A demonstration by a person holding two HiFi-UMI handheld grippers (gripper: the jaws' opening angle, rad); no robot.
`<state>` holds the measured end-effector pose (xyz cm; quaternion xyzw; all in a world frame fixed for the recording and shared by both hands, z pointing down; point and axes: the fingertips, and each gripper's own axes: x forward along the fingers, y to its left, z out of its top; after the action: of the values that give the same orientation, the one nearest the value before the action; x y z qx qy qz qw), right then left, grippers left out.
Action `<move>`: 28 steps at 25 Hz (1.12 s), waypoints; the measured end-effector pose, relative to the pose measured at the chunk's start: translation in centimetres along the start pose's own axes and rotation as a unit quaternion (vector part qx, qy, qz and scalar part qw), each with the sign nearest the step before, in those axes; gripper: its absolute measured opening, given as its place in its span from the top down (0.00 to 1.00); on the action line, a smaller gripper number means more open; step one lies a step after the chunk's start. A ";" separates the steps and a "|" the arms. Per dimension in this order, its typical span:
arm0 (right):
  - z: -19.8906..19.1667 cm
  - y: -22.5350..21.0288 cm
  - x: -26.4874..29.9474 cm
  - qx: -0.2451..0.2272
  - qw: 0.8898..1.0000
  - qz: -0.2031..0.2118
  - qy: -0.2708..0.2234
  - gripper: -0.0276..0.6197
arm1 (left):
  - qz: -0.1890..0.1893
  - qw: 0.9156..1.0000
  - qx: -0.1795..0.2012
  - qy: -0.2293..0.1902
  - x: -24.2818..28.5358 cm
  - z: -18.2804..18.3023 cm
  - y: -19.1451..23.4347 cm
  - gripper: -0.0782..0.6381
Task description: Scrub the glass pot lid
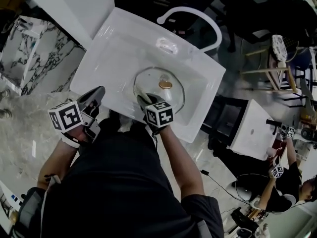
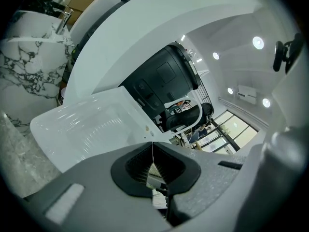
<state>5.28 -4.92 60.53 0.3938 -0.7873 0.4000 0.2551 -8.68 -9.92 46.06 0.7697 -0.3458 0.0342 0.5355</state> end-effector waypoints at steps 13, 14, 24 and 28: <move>1.4 -8.4 3.4 -0.152 0.955 -0.227 0.116 0.86 | 0.004 1.000 -0.001 0.014 0.3 -1.1 0.0 0.89; 1.3 -8.7 3.8 -0.152 0.949 -0.247 0.126 0.86 | 0.009 1.000 -0.003 0.010 -0.2 -0.9 0.5 0.89; 1.8 -7.1 6.6 -0.120 0.958 -0.219 0.138 0.85 | 0.027 0.999 -0.030 -0.013 -2.6 0.1 3.5 0.89; 1.9 -4.9 7.4 -0.111 0.968 -0.185 0.130 0.85 | 0.023 0.999 -0.030 -0.014 -2.4 0.4 3.4 0.89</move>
<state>4.96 -11.41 66.88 0.4465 -0.7003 0.3035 0.4670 -12.58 -9.73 47.59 0.7457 -0.3717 0.0259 0.5524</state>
